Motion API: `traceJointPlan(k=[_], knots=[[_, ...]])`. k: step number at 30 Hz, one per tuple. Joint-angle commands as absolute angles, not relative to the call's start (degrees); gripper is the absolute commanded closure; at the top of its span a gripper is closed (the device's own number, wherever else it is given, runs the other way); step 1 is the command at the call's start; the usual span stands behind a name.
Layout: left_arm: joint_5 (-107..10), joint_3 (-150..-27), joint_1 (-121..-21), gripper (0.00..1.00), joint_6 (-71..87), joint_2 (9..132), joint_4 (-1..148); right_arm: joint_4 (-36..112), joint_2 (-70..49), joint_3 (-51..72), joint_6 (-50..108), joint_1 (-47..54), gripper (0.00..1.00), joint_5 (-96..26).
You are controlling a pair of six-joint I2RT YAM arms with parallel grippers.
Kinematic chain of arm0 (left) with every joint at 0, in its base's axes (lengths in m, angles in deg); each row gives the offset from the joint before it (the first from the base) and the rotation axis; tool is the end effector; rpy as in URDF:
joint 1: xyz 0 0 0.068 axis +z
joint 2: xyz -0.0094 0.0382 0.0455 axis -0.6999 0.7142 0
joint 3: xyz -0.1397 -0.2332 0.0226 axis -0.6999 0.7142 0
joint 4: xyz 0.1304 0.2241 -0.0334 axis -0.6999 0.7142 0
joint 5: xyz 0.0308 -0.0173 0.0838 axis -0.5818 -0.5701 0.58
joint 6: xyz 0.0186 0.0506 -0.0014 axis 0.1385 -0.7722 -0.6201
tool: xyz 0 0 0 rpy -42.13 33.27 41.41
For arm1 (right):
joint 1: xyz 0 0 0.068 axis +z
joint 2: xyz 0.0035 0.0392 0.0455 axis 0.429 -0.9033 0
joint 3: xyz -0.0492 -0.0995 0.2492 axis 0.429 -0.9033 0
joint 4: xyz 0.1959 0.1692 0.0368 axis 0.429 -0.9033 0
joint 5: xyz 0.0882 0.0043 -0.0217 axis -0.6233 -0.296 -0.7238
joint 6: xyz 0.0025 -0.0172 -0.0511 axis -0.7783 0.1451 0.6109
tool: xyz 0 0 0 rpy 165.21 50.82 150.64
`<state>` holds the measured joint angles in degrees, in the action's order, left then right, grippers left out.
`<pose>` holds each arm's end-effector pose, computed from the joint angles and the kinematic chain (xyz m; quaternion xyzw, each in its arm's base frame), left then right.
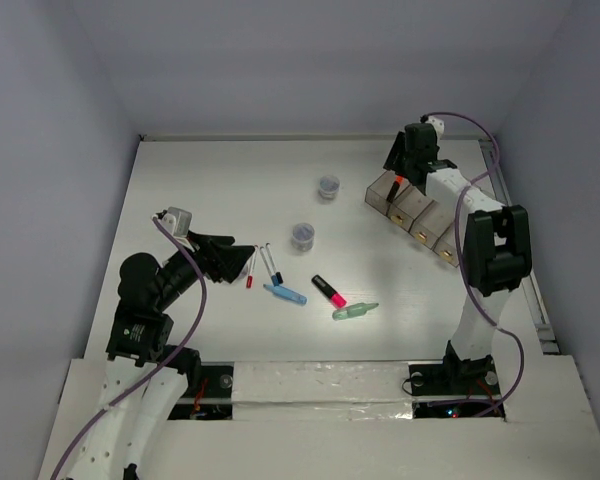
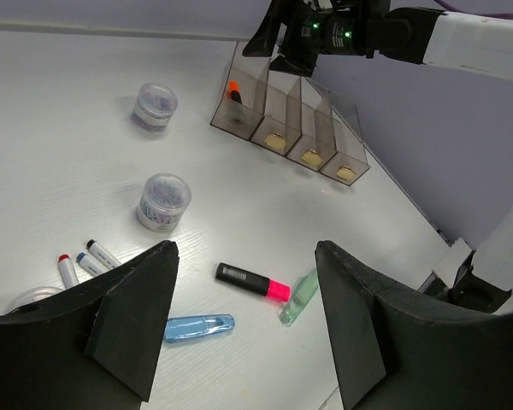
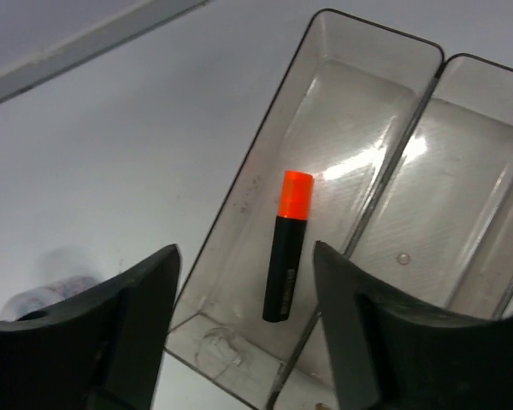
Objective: Sort the stationery into containers
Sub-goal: Place the pen in the storage box, then pick up the pen from the center of the board.
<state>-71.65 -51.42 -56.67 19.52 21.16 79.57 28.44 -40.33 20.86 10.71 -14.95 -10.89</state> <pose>0.1131 -0.0435 0.3362 0.1381 0.6648 -0.3873 0.6237 0.4457 0.0717 0.2499 0.1778 0.8605 0.0163 0.4770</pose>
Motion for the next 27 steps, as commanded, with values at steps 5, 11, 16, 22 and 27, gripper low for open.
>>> traceJointPlan(k=[5, 11, 16, 22, 27], knots=[[-71.9, -50.9, -55.7, 0.38, 19.2, 21.4, 77.3, 34.5, -28.1, 13.8, 12.4, -14.6, 0.59, -24.7], [-72.4, -50.9, -55.1, 0.37, 19.4, 21.5, 77.1, 36.2, -11.1, -6.3, 14.7, -3.5, 0.9, -42.4], [-72.9, -50.7, -54.6, 0.33, 19.4, 21.7, 76.9, 32.6, -5.7, -13.7, 17.8, 10.4, 0.33, -40.1], [-73.1, -50.7, -54.6, 0.31, 19.5, 21.4, 76.7, 26.9, -5.6, -16.6, 19.0, 19.1, 0.22, -32.3], [-73.1, -50.7, -54.6, 0.31, 19.5, 21.3, 76.7, 22.3, -11.9, -14.4, 20.6, 25.8, 0.23, -25.8]])
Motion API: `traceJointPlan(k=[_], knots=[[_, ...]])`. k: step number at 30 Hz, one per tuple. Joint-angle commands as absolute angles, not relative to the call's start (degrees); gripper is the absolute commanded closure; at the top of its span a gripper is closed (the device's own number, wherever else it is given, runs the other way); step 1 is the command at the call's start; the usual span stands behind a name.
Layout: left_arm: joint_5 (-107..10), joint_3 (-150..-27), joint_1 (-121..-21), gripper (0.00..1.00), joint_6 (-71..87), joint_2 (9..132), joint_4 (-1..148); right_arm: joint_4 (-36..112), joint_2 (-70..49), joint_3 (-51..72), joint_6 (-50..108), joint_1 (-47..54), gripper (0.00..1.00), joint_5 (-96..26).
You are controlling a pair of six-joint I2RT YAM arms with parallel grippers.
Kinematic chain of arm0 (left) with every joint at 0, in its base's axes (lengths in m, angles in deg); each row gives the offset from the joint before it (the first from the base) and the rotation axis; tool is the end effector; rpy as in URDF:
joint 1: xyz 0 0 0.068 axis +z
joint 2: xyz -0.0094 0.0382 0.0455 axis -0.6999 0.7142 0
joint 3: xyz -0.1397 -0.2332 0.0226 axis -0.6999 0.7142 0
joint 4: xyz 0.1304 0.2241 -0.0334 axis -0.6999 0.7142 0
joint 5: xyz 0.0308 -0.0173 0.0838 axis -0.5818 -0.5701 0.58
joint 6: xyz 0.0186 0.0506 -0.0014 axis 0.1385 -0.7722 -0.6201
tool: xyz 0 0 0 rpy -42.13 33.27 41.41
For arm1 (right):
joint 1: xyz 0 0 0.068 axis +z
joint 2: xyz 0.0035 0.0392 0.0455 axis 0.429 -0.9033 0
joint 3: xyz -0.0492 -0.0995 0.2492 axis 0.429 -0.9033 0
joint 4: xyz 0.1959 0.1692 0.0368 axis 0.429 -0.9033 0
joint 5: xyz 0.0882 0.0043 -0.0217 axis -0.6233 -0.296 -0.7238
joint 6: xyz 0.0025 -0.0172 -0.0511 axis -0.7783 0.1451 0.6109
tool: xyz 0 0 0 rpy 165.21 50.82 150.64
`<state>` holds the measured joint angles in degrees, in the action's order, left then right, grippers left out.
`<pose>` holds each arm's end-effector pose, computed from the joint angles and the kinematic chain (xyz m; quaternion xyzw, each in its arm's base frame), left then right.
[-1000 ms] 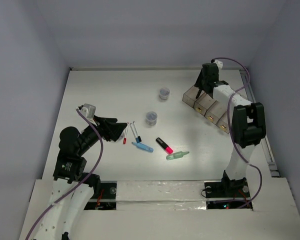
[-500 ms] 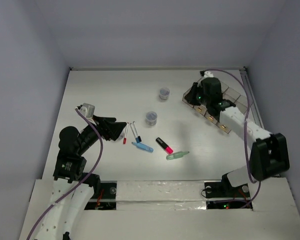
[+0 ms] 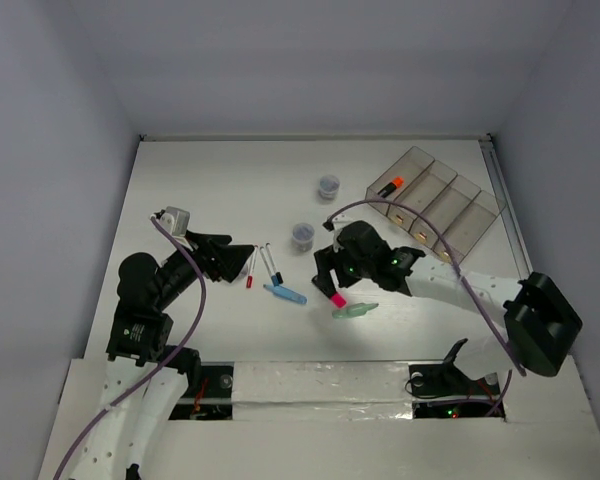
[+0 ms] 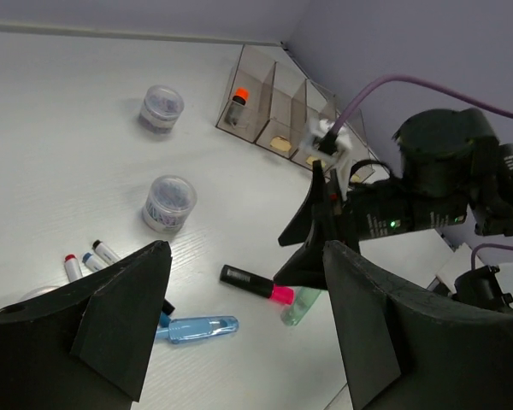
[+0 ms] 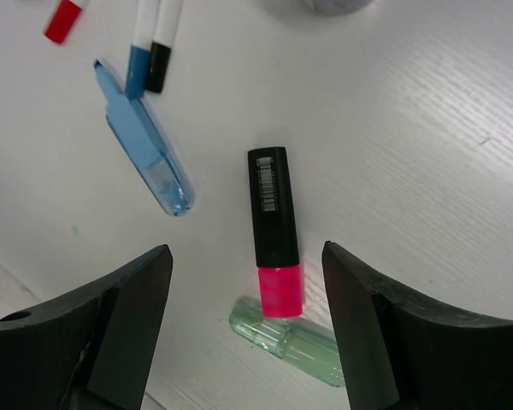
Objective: Sort the stationery into containers
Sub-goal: Pick up the pen from the center of the board.
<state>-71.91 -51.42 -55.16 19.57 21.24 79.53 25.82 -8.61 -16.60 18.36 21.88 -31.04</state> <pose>0.1144 -0.0407 0.3362 0.1306 0.6666 -0.3806 0.6275 0.1971 0.2164 0.2252 -0.2484 0.8825 0.2354 0.3226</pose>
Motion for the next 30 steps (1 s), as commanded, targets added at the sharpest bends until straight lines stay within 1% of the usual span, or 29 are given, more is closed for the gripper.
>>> traceJointPlan(k=[1, 6, 8, 12, 15, 17, 19, 22, 24, 25, 27, 28, 30], knots=[[-73.1, -50.7, -54.6, 0.31, 19.5, 21.3, 76.7, 22.2, -12.9, -14.1, 20.8, 26.7, 0.24, -25.1], [-73.4, -50.7, -54.6, 0.31, 19.5, 21.5, 76.7, 20.0, -20.8, -10.7, 20.4, 28.5, 0.3, -18.7], [-73.4, -50.6, -54.6, 0.3, 19.5, 21.6, 76.6, 19.5, -21.7, -10.0, 19.9, 28.5, 0.34, -15.3], [-73.5, -50.6, -54.6, 0.28, 19.5, 21.7, 76.6, 19.0, -22.5, -9.5, 20.4, 28.5, 0.36, -11.4], [-73.6, -50.7, -54.6, 0.28, 19.5, 21.7, 76.5, 19.0, -23.4, -9.1, 20.9, 28.5, 0.38, -11.5], [-73.7, -50.6, -54.6, 0.28, 19.5, 21.7, 76.5, 19.5, -24.3, -9.0, 21.0, 28.5, 0.46, -11.5], [-73.8, -50.6, -54.6, 0.28, 19.5, 21.7, 76.6, 20.2, -25.2, -8.9, 21.1, 28.5, 0.51, -11.4], [-73.8, -50.6, -54.6, 0.28, 19.5, 21.8, 76.4, 21.0, -27.2, -8.1, 20.9, 28.5, 0.64, -11.4], [-73.8, -50.6, -54.6, 0.28, 19.5, 21.8, 76.5, 21.7, -28.9, -7.6, 21.0, 28.5, 0.75, -10.2], [-73.9, -50.6, -54.6, 0.28, 19.5, 21.8, 76.4, 21.7, -29.3, -7.1, 21.0, 28.5, 0.82, -9.3], [-73.8, -50.6, -54.6, 0.28, 19.5, 21.8, 76.4, 22.1, -29.3, -5.9, 21.5, 27.1, 0.84, -7.2], [-73.7, -50.6, -54.6, 0.29, 19.5, 21.7, 76.5, 23.1, -28.7, -5.6, 21.6, 25.4, 0.87, -6.9], [-73.7, -50.6, -54.6, 0.28, 19.5, 21.6, 76.5, 24.8, -26.7, -5.2, 21.6, 23.6, 0.87, -6.0]])
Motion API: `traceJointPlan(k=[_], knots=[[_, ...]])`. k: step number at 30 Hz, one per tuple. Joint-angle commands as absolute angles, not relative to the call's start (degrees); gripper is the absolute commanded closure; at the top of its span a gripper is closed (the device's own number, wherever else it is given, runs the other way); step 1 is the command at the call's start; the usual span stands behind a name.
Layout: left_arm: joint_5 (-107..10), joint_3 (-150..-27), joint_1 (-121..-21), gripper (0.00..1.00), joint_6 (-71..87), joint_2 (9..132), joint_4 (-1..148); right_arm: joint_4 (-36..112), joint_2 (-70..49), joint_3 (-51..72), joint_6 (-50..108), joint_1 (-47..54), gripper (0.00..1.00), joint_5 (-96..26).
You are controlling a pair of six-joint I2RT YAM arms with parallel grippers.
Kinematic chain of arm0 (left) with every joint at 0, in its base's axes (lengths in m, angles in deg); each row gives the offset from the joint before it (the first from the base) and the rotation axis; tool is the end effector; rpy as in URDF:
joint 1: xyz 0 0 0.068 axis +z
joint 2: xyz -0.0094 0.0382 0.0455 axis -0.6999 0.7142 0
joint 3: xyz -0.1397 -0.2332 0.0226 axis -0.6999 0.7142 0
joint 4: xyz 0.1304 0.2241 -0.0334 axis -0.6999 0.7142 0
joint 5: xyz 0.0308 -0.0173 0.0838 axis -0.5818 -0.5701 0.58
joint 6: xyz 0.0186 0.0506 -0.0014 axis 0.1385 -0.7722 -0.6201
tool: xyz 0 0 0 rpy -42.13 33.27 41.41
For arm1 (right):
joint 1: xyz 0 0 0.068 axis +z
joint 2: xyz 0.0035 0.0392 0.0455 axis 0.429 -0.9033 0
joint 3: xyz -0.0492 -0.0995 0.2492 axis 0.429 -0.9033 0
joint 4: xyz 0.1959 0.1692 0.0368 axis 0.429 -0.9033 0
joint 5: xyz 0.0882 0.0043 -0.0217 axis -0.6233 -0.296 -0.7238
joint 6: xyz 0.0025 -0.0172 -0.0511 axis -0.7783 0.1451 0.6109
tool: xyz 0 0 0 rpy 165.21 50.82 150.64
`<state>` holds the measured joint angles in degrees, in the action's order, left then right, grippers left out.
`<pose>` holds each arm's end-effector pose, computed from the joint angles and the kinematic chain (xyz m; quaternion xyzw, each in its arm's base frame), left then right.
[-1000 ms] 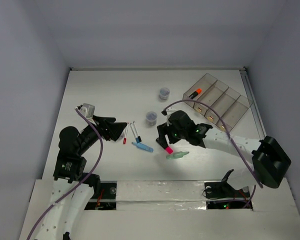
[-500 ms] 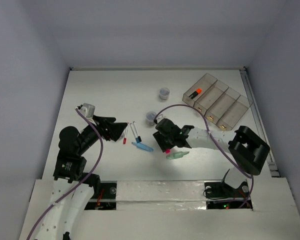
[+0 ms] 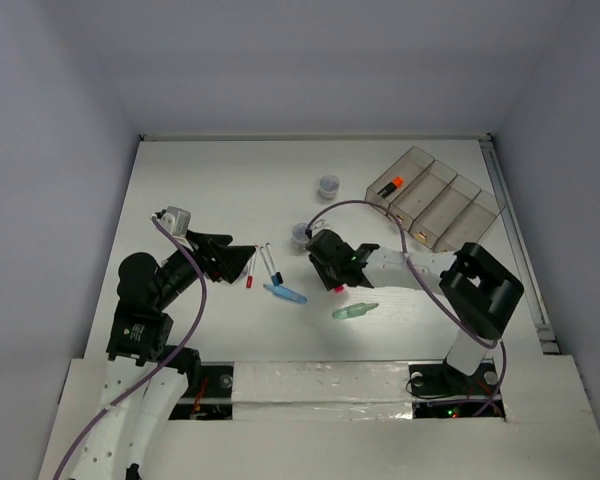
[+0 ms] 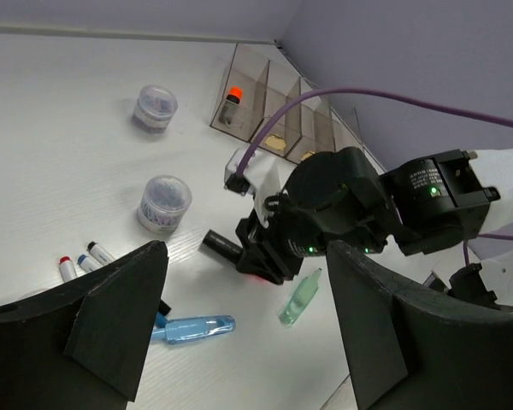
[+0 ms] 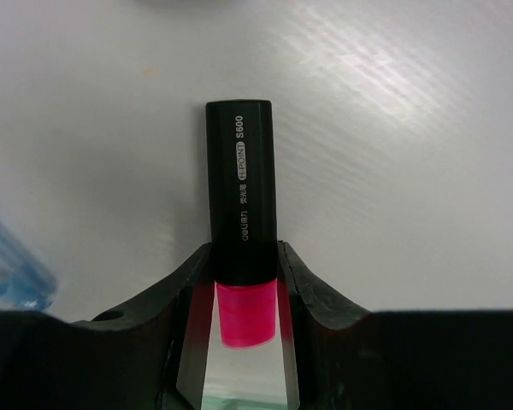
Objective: Sort the stationery into containers
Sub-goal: Pick up the pen from the center of the board, then place the pen in the storage box.
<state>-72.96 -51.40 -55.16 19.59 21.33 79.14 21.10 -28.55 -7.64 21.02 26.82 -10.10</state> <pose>0.1142 -0.0412 0.3366 0.1377 0.6639 -0.3859 0.6256 0.2179 0.2635 0.1641 -0.2676 0.9142 0.0238 0.3035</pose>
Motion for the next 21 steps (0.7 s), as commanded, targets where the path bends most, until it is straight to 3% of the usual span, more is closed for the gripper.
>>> traceJointPlan(k=[1, 9, 21], knots=[[-73.7, -50.6, -54.6, 0.28, 19.5, 21.5, 76.5, 25.7, -24.1, -5.1, 21.4, 22.5, 0.88, -5.6], [-73.5, -50.7, -54.6, 0.29, 19.5, 21.8, 76.9, 32.0, -18.6, -0.2, 19.0, 4.0, 0.89, -7.9], [-73.3, -50.7, -54.6, 0.29, 19.4, 21.0, 76.9, 29.1, -37.0, 20.9, 14.0, -13.8, 0.86, -9.6]])
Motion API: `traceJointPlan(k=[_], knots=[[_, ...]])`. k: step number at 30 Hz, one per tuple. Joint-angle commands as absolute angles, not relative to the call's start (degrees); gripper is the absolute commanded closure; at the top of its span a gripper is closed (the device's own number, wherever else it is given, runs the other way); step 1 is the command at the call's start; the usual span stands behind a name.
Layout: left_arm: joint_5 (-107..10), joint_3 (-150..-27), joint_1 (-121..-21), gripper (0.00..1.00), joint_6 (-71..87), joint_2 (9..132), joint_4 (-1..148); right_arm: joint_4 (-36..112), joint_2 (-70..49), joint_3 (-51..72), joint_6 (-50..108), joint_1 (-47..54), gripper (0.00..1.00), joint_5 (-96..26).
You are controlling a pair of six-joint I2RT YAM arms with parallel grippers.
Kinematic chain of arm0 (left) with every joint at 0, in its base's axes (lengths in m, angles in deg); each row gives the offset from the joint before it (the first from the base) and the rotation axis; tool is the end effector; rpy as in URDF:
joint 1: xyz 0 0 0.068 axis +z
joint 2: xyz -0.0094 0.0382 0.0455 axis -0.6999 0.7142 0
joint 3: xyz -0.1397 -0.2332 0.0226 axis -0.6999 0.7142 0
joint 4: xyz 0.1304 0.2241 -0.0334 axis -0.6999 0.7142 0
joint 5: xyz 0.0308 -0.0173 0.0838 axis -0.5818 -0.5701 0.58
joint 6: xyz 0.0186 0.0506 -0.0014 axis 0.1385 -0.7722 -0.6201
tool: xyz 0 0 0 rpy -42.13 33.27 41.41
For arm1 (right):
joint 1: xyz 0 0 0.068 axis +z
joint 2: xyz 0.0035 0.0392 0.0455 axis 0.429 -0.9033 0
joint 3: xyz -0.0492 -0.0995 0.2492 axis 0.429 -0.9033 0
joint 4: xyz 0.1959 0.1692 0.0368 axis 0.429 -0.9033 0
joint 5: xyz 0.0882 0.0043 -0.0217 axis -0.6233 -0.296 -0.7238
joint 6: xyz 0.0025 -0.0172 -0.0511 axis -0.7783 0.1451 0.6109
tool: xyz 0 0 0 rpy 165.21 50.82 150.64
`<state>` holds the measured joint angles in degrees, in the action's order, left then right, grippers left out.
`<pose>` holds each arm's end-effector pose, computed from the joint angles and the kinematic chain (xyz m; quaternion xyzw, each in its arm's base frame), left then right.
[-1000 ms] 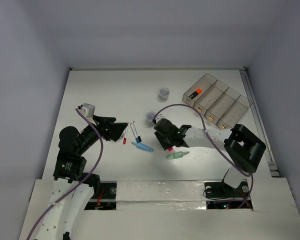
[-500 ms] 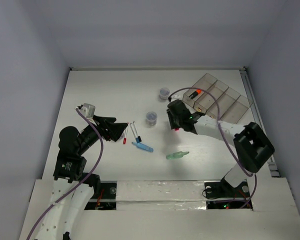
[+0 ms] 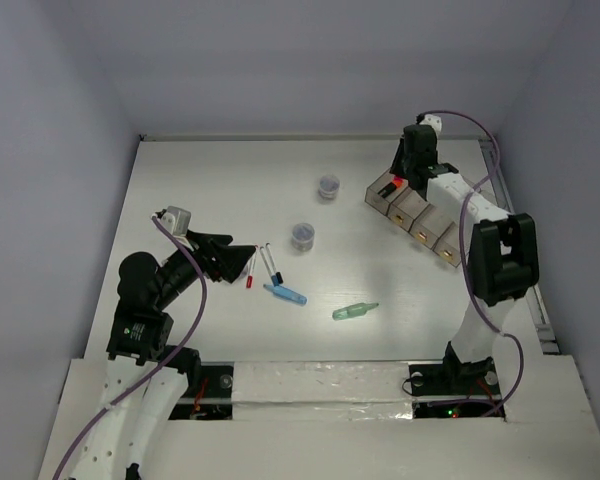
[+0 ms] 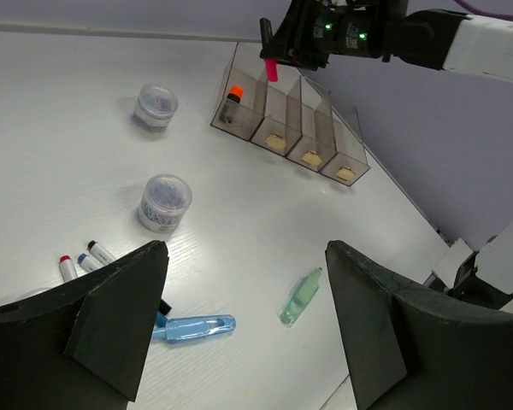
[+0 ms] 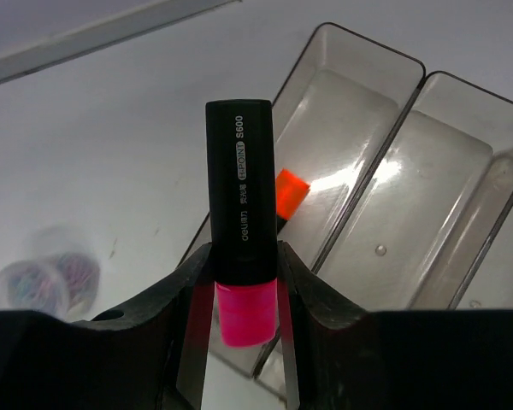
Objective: Sort the stationery into containers
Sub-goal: Place the pen in the storage box.
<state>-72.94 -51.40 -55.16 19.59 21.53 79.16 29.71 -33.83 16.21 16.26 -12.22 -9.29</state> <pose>0.1150 -0.0413 0.3362 0.1371 0.6652 -0.3858 0.6243 0.4185 0.0864 0.2722 0.1246 0.8559 0.0012 0.5019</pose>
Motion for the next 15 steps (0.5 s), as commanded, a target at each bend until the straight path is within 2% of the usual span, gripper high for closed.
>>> traceJointPlan(k=[1, 6, 15], knots=[[-73.3, -50.7, -54.6, 0.29, 19.4, 21.0, 77.0, 28.5, -39.3, 23.7, 13.7, -13.8, 0.85, -10.3], [-73.2, -50.7, -54.6, 0.29, 19.4, 21.2, 77.1, 26.6, -42.5, 27.5, 10.7, -14.9, 0.81, -11.0], [-72.4, -50.9, -54.6, 0.29, 19.5, 21.6, 77.4, 25.4, -42.1, 27.1, 8.4, -16.0, 0.63, -10.3]])
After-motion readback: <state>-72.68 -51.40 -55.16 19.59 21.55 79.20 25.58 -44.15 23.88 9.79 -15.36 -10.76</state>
